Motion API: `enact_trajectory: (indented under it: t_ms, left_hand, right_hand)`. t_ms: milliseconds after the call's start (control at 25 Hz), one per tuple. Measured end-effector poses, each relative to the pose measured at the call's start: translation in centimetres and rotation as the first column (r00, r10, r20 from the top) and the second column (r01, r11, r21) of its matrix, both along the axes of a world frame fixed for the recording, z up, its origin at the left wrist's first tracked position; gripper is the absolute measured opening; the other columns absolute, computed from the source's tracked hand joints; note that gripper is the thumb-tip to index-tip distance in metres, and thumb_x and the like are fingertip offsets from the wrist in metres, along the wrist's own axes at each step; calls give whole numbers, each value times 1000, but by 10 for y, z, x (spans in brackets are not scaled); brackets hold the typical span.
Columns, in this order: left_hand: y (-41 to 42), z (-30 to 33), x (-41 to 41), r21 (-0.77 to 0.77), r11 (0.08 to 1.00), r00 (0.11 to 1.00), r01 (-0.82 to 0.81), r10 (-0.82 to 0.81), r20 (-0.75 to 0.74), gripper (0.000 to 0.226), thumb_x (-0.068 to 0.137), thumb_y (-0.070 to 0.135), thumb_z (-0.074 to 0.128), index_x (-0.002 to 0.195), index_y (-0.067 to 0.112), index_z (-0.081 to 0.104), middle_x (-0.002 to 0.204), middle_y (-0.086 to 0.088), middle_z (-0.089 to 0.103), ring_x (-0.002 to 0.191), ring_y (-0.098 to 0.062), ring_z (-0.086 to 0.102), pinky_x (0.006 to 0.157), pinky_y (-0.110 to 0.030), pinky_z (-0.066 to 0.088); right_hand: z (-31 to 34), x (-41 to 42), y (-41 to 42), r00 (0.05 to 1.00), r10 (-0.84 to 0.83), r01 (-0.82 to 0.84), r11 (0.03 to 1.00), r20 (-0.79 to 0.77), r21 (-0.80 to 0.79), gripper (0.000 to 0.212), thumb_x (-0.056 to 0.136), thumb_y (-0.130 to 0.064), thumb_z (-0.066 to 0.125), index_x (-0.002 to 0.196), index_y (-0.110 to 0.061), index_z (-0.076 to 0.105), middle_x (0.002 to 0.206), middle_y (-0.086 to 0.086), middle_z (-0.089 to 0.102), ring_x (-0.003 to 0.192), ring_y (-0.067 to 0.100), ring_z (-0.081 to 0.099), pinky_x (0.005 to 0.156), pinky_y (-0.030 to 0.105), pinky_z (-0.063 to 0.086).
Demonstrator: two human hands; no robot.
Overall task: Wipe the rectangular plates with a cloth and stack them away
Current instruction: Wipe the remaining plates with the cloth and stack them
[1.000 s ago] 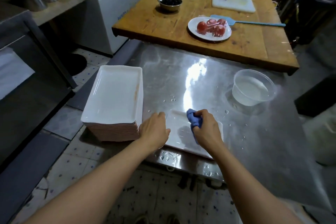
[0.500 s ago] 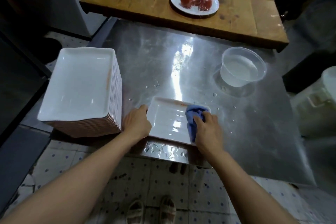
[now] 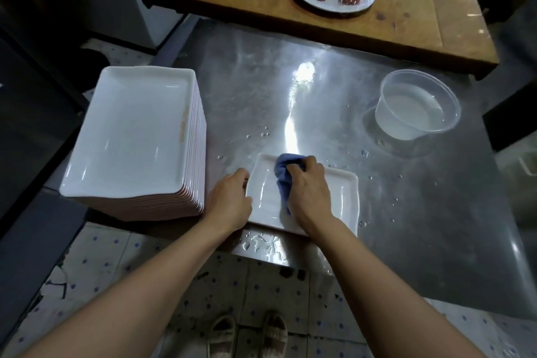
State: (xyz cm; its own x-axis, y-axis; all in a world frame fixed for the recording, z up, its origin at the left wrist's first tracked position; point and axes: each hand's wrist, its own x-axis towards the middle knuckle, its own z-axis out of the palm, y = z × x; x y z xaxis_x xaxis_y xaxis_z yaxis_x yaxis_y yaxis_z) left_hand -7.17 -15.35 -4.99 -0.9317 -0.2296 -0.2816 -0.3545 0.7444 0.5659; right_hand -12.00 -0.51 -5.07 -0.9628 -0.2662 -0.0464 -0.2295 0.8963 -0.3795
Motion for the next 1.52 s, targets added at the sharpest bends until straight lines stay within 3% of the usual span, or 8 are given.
enact_trajectory:
  t_ms: [320, 440, 680, 800, 1000, 1200, 1400, 1520]
  left_hand:
    - [-4, -6, 4, 57, 998, 999, -11, 13, -40, 30, 84, 16, 60, 113, 21, 54, 89, 4, 56, 89, -23, 56, 67, -27, 36]
    - [-6, -6, 8, 152, 988, 997, -38, 47, -57, 31, 86, 14, 58, 115, 24, 58, 80, 9, 53, 76, -15, 51, 54, -17, 31]
    - [-2, -2, 12, 170, 983, 996, -63, 72, -50, 34, 85, 4, 49, 114, 18, 61, 97, -5, 63, 90, -26, 57, 76, -35, 46]
    - [4, -1, 10, 91, 995, 999, -46, 46, -3, 33, 85, 7, 49, 115, 19, 57, 103, -6, 63, 95, -30, 57, 81, -38, 48]
    - [14, 2, 5, -49, 998, 997, 49, -46, 57, 45, 83, 3, 43, 126, 13, 45, 120, -15, 53, 105, -36, 54, 89, -46, 46]
    - [16, 6, 3, -222, 970, 992, 96, -74, 104, 45, 81, 5, 44, 124, 17, 46, 121, -11, 51, 104, -34, 55, 82, -40, 48]
    - [18, 7, -1, -298, 948, 989, 115, -80, 127, 45, 81, 5, 45, 124, 15, 44, 121, -13, 51, 107, -36, 54, 81, -38, 43]
    - [21, 5, -1, -303, 948, 992, 98, -67, 108, 46, 80, 6, 45, 125, 13, 45, 119, -15, 52, 106, -37, 54, 82, -37, 41]
  right_hand:
    - [7, 2, -22, 978, 171, -140, 961, 117, -239, 33, 83, -4, 58, 115, -5, 65, 122, 20, 50, 109, 37, 46, 93, 41, 40]
    - [3, 18, -10, 948, 283, -259, 953, 149, -158, 33, 82, -19, 67, 114, -12, 67, 124, 14, 52, 110, 32, 47, 90, 38, 43]
    - [9, 36, 1, 897, 375, -378, 925, 236, -34, 36, 89, -24, 58, 124, -27, 60, 131, 6, 45, 118, 28, 40, 92, 34, 34]
    - [13, 44, 13, 896, 387, -404, 914, 217, 39, 35, 91, -23, 54, 125, -29, 57, 132, 3, 44, 116, 25, 39, 87, 34, 28]
    - [17, 51, 73, 963, 207, -237, 955, 173, 180, 32, 88, -17, 49, 117, -29, 56, 129, -1, 45, 115, 21, 40, 87, 34, 25]
    - [14, 27, 93, 984, 165, -177, 943, 63, 282, 29, 89, -21, 53, 118, -20, 56, 126, 6, 48, 111, 25, 45, 90, 33, 32]
    - [12, -2, 79, 996, 86, -82, 980, -15, 183, 26, 95, -25, 44, 114, -11, 55, 122, 13, 48, 96, 28, 46, 73, 27, 27]
    - [9, 15, 80, 979, 203, -189, 940, -20, 283, 31, 94, -23, 44, 122, -12, 51, 128, 14, 45, 104, 30, 46, 74, 32, 34]
